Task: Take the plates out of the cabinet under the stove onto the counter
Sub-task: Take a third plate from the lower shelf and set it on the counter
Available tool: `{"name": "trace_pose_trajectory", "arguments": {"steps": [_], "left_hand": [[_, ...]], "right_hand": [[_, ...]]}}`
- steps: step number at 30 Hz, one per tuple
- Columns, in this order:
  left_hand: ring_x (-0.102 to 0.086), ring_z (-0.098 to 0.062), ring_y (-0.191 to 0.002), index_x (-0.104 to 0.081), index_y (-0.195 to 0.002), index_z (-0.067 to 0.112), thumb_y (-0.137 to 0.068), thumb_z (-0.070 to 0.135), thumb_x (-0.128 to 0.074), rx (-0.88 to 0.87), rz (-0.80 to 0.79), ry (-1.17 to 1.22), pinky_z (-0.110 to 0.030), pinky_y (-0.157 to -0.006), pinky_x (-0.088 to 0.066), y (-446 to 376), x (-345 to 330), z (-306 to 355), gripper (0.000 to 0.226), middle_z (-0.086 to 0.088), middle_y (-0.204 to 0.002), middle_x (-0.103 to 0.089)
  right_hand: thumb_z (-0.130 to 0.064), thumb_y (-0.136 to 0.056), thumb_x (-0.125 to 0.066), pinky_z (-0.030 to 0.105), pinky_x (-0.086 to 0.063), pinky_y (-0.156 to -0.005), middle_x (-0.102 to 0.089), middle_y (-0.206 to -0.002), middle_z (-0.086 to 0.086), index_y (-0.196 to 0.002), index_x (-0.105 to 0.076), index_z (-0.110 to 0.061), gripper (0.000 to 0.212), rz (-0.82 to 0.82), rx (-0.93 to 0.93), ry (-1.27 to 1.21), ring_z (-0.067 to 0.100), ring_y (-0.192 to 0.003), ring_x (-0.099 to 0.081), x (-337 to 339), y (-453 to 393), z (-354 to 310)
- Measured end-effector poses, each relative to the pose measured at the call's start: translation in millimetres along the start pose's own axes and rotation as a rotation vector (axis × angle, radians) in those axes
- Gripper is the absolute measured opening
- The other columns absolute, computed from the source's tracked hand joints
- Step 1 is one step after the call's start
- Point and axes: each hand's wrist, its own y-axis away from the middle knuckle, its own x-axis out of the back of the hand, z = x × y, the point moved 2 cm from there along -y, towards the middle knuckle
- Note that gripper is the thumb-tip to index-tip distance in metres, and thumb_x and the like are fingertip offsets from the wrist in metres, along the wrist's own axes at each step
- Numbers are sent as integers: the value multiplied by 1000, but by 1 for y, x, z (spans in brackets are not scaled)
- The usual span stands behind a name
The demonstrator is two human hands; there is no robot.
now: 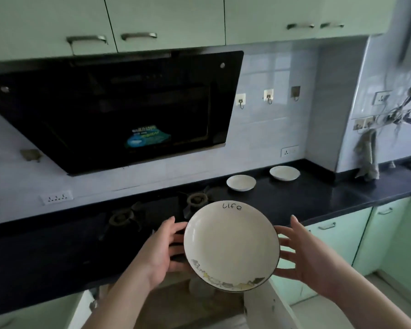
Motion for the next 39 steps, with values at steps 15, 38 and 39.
{"name": "trace_pose_trajectory", "arguments": {"steps": [15,38,39], "left_hand": [[-72,-30,-91,-66,-117,14,-101,44,-40,-65,-266,-4,-42,-62,-59,-87,-50,69,43,-16,-110,-71],[-71,-26,-75,-66,-120,10,-101,43,-40,-22,-448,-48,-38,-55,-55,-112,-279,52,46,-16,-92,-71],[-71,-26,-78,-65,-121,11,-101,43,-39,-25,-442,-65,-38,-57,-55,-110,-295,52,46,-17,-97,-71]], "right_hand": [[-50,-101,-39,48,-58,-78,-68,-66,7,-114,-66,-6,53,234,138,-63,26,-72,-64,18,-2,-81],[-53,-95,-46,43,-58,-66,-72,-104,16,-116,-69,-13,51,293,211,-265,31,-87,-72,244,7,-83],[-52,-96,-45,43,-58,-67,-71,-106,16,-116,-68,-14,49,299,220,-261,32,-90,-71,258,9,-86]]}}
